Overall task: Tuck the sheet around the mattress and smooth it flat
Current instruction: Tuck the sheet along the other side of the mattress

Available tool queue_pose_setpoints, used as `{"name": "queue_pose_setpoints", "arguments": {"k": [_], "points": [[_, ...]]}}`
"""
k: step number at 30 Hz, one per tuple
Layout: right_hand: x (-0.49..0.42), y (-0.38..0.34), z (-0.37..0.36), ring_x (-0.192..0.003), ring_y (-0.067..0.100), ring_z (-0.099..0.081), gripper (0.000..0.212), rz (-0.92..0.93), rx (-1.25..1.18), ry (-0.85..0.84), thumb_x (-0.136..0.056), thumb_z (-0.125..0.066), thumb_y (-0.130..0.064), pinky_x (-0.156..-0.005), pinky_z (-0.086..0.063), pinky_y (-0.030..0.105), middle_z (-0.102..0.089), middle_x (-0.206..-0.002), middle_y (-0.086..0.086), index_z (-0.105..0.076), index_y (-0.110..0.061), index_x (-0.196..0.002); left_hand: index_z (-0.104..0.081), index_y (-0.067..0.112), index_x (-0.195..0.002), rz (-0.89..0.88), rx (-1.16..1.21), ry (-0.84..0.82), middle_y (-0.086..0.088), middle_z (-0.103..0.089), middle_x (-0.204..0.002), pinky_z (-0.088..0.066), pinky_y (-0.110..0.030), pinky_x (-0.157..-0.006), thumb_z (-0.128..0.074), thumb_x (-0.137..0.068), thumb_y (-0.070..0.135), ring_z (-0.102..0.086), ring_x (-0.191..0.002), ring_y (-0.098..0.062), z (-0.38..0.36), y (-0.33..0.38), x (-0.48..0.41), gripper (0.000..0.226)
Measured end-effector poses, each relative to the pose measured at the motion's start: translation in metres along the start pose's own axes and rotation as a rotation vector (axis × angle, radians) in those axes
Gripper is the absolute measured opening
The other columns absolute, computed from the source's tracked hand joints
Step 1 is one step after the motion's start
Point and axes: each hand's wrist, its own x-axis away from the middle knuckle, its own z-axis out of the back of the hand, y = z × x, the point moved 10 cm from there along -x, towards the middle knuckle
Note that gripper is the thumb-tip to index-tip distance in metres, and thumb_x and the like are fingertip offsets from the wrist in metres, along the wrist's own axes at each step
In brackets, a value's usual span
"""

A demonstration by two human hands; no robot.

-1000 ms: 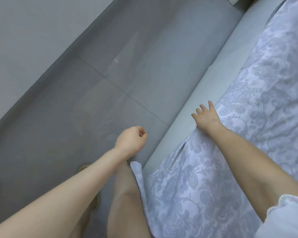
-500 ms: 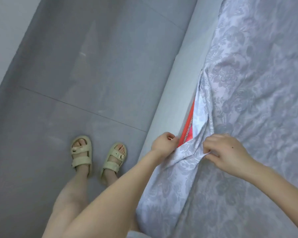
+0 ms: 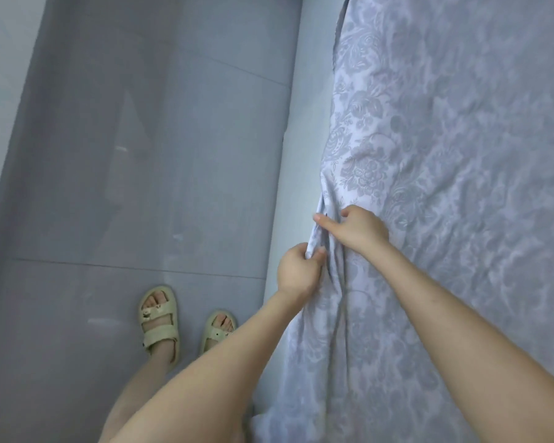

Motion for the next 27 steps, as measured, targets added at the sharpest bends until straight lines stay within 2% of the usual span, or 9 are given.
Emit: {"name": "queue_pose_setpoints", "arguments": {"k": [2,5,9,12,15,17,19,24,27], "points": [[-0.001,-0.022,-0.002,-0.099,0.027,-0.062,0.051,-0.032,0.045,-0.036,-0.08,-0.053,-0.066,-0.072,-0.043,0.03,-0.063,-0.094,0.004,-0.052,-0.016,-0.077,-0.043,0.012,-0.064,-0.12,-0.202,-0.041,0.003,-0.039,-0.057,-0.031,-0.029,-0.056,-0.054,-0.091,0.025,-0.036,-0.055,-0.016,0.016,0.024,0.01,0.032],[0.006,-0.056,0.011,-0.105,0.028,-0.061,0.022,-0.029,0.17,0.009,-0.087,-0.057,-0.028,-0.072,-0.043,0.028,-0.063,-0.112,0.008,-0.059,-0.013,-0.102,-0.051,0.003,-0.074,-0.306,-0.633,-0.252,0.003,-0.038,-0.06,-0.031,-0.029,-0.059,-0.054,-0.092,0.031,-0.036,-0.06,-0.017,0.032,0.045,0.045,0.033],[0.037,-0.082,0.03,-0.112,0.03,-0.058,0.028,0.06,0.332,0.053,-0.09,-0.05,-0.01,-0.085,-0.047,0.029,-0.061,-0.12,0.012,-0.059,-0.005,-0.115,-0.066,0.008,-0.09,-0.058,-0.52,-0.582,0.005,-0.058,-0.07,-0.042,-0.025,-0.069,-0.067,-0.082,0.035,-0.05,-0.062,-0.006,0.067,0.027,0.068,0.029],[0.063,-0.099,0.04,-0.107,0.029,-0.059,0.023,0.199,0.455,0.091,-0.096,-0.045,-0.016,-0.076,-0.042,0.028,-0.062,-0.116,0.01,-0.061,-0.009,-0.109,-0.06,0.019,-0.117,0.178,-0.163,-0.447,-0.002,-0.071,-0.103,-0.047,-0.029,-0.092,-0.065,-0.077,0.04,-0.063,-0.093,-0.015,0.093,0.058,0.034,0.045],[0.071,-0.106,0.052,-0.097,0.029,-0.06,0.031,0.259,0.407,0.034,-0.099,-0.04,-0.033,-0.066,-0.036,0.027,-0.063,-0.101,0.007,-0.057,-0.013,-0.083,-0.056,0.015,-0.114,0.276,0.148,-0.285,-0.008,-0.066,-0.107,-0.046,-0.036,-0.095,-0.05,-0.093,0.043,-0.06,-0.103,-0.024,0.087,0.104,-0.005,0.036],[0.061,-0.105,0.064,-0.076,0.027,-0.054,0.049,0.249,0.285,-0.027,-0.096,-0.039,-0.049,-0.053,-0.032,0.026,-0.053,-0.069,0.002,-0.039,-0.017,-0.059,-0.055,0.013,-0.116,0.228,0.132,-0.15,-0.007,-0.063,-0.106,-0.046,-0.033,-0.087,-0.048,-0.095,0.039,-0.058,-0.095,-0.022,0.087,0.138,-0.03,0.034],[0.041,-0.102,0.088,-0.065,0.024,-0.049,0.055,0.24,0.211,0.003,-0.094,-0.04,-0.054,-0.049,-0.029,0.025,-0.042,-0.056,0.0,-0.041,-0.014,-0.055,-0.055,0.013,-0.107,0.141,0.094,-0.045,-0.006,-0.06,-0.098,-0.043,-0.028,-0.073,-0.049,-0.094,0.03,-0.054,-0.08,-0.018,0.094,0.174,-0.048,0.022],[-0.023,-0.101,0.171,-0.054,0.022,-0.041,0.051,0.21,0.004,0.161,-0.096,-0.046,-0.038,-0.047,-0.026,0.026,-0.036,-0.05,0.001,-0.034,-0.014,-0.052,-0.053,0.013,-0.083,0.0,0.003,0.079,-0.005,-0.056,-0.081,-0.039,-0.025,-0.062,-0.05,-0.091,0.016,-0.048,-0.071,-0.018,0.116,0.263,-0.083,0.01],[-0.068,-0.106,0.219,-0.061,0.025,-0.05,0.048,0.183,-0.098,0.201,-0.093,-0.047,-0.035,-0.054,-0.037,0.028,-0.057,-0.061,0.011,-0.039,-0.012,-0.052,-0.053,0.012,-0.083,-0.025,-0.072,0.137,-0.004,-0.056,-0.079,-0.038,-0.024,-0.06,-0.05,-0.09,0.014,-0.048,-0.067,-0.017,0.122,0.32,-0.109,0.008]]}}
